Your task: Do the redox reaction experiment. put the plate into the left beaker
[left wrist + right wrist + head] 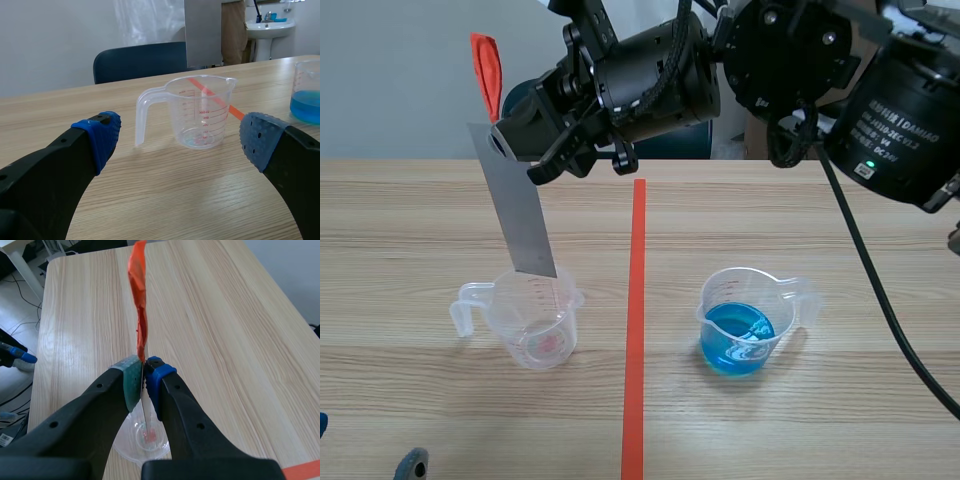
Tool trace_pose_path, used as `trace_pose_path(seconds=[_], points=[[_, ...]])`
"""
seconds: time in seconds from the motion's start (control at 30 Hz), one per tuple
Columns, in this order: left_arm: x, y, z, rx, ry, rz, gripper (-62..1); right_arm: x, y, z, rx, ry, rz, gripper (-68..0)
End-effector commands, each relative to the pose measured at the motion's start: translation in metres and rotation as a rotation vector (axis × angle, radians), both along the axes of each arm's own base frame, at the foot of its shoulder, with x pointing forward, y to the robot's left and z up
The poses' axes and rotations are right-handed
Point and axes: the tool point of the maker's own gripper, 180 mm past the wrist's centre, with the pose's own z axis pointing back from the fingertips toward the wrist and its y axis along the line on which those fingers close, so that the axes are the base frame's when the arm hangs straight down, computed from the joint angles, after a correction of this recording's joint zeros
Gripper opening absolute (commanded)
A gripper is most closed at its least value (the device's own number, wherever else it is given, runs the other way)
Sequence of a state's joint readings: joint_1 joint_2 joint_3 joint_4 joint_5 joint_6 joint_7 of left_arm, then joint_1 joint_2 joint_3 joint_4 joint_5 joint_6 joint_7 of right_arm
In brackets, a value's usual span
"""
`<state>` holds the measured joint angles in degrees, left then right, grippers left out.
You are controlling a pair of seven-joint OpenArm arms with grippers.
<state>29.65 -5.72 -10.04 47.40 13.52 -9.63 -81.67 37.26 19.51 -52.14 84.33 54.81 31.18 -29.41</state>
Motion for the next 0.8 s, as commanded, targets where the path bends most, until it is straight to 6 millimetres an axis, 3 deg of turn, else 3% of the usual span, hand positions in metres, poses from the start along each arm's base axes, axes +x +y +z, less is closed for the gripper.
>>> trace_pose_path(seconds=[0.0, 0.4, 0.77], points=[[0.002, 0.0, 0.008, -0.006, -0.032, -0.003, -10.1, 0.002, 0.002, 0.005, 0.02, -0.014, -0.002, -67.1], [0.001, -0.001, 0.008, -0.005, -0.032, -0.006, -10.1, 0.001, 0.006, -0.012, 0.005, -0.017, -0.011, -67.1], [0.001, -0.001, 0.008, -0.005, -0.032, -0.006, -10.1, 0.004, 0.014, -0.043, -0.013, 0.052, 0.016, -67.1]])
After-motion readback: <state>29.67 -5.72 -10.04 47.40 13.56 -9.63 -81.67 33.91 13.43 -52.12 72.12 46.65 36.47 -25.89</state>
